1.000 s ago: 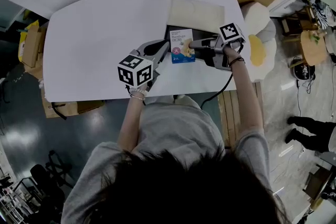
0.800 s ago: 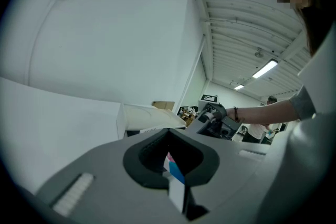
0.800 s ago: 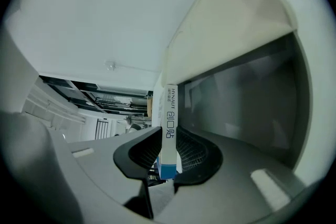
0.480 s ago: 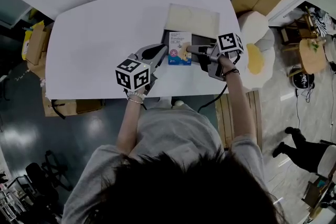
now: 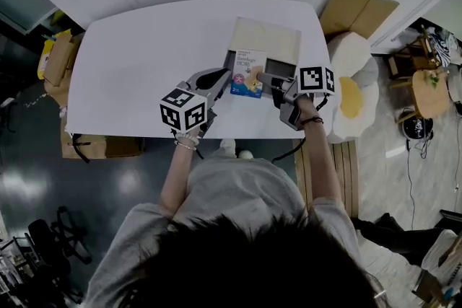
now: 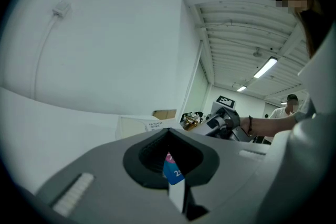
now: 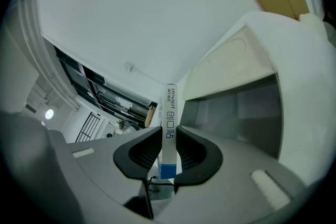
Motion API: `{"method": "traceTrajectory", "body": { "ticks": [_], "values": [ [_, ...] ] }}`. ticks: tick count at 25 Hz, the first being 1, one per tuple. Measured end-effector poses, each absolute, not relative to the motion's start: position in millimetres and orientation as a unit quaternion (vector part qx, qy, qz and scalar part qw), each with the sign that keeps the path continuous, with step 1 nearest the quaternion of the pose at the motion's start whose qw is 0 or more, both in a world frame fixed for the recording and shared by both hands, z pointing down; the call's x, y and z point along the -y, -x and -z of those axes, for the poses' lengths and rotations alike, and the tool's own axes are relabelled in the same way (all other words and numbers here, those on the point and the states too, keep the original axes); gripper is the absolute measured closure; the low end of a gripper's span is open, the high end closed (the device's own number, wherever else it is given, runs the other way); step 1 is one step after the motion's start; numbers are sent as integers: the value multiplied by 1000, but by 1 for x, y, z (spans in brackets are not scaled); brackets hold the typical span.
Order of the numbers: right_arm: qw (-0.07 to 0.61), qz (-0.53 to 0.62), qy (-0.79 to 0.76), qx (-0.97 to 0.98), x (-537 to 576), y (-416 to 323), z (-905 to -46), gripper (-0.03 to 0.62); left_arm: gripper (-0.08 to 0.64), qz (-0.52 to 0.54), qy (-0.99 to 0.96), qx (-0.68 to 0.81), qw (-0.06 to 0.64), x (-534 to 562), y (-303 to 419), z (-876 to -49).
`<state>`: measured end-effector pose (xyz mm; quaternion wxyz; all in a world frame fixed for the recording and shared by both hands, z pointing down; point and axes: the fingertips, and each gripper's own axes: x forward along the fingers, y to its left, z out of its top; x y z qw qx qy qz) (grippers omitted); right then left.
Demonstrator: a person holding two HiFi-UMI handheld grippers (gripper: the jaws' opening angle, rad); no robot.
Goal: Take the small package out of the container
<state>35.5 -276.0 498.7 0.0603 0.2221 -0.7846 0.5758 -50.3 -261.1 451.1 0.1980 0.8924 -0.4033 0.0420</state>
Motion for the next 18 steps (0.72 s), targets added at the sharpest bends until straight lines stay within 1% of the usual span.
{"method": "traceTrajectory", "body": {
  "ticks": [7, 18],
  "values": [
    [74, -489, -260, 830, 270, -40, -484, 491, 566, -33, -893, 411, 180, 258, 50, -438],
    [34, -355, -300, 885, 267, -47, -446, 491, 566, -20, -893, 420, 160, 254, 50, -422]
  ]
}}
